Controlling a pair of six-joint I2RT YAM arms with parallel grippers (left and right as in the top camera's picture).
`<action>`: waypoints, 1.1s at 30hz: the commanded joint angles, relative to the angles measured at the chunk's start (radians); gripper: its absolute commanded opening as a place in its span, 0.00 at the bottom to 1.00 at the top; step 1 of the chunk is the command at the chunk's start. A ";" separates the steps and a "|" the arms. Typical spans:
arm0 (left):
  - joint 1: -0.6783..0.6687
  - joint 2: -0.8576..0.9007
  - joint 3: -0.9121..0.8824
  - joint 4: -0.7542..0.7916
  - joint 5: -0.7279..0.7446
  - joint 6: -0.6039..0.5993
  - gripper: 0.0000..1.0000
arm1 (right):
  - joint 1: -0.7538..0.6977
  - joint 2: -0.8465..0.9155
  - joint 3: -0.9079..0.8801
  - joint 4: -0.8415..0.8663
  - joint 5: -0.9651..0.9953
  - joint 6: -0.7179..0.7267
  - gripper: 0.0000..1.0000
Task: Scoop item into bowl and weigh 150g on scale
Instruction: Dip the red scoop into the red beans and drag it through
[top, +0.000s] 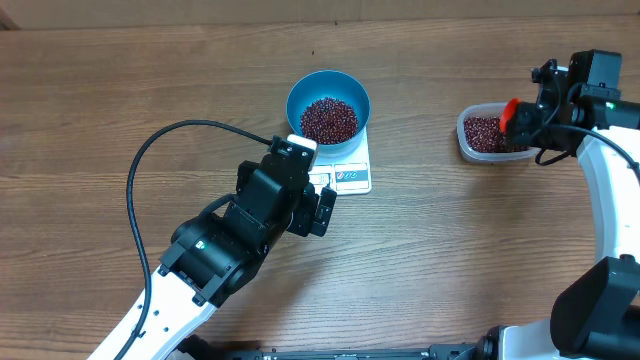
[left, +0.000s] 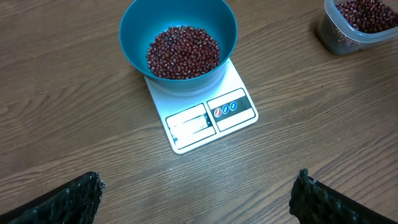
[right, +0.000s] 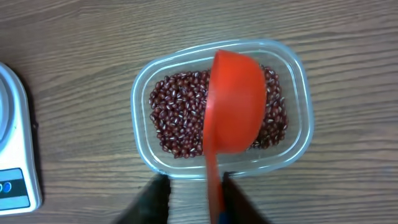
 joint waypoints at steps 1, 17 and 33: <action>0.006 0.005 0.000 0.003 -0.012 -0.013 1.00 | -0.003 0.003 0.008 0.007 0.001 0.002 0.04; 0.006 0.005 0.000 0.003 -0.012 -0.013 1.00 | -0.003 0.003 0.008 0.010 0.001 0.002 0.04; 0.006 0.005 0.000 0.003 -0.012 -0.013 0.99 | -0.003 0.027 0.008 -0.006 0.040 -0.161 0.04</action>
